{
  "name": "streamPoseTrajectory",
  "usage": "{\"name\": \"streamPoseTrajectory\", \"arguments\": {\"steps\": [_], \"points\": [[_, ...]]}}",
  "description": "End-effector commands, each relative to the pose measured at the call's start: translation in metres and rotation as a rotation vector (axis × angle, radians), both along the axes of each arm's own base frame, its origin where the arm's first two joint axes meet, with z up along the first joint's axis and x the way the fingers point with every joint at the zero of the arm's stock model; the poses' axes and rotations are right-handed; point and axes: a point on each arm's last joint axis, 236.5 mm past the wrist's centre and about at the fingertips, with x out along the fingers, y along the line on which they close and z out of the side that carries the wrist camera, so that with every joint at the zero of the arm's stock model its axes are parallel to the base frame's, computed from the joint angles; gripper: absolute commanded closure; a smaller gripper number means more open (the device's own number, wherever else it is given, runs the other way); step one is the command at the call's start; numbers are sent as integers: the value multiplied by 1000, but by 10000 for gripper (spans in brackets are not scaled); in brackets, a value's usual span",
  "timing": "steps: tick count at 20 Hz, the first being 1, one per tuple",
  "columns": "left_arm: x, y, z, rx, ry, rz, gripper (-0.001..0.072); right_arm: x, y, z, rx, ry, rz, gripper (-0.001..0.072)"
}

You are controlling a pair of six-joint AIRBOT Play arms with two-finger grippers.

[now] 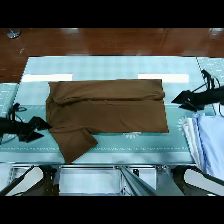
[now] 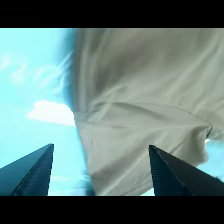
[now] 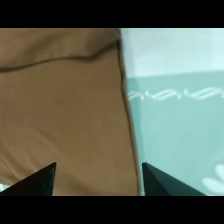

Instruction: Fold the shirts.

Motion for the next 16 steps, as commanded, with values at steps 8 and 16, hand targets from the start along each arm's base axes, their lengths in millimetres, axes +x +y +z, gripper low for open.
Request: {"name": "streamPoseTrajectory", "arguments": {"steps": [8,16], "points": [[-12,-69,-27,-95,-33,-15,6,-31,19,-14,56,-8,-64,97],[1,-79,-13,-100,-115,-155,688,-107,-28,-55,-131,339,-146,97]]}}
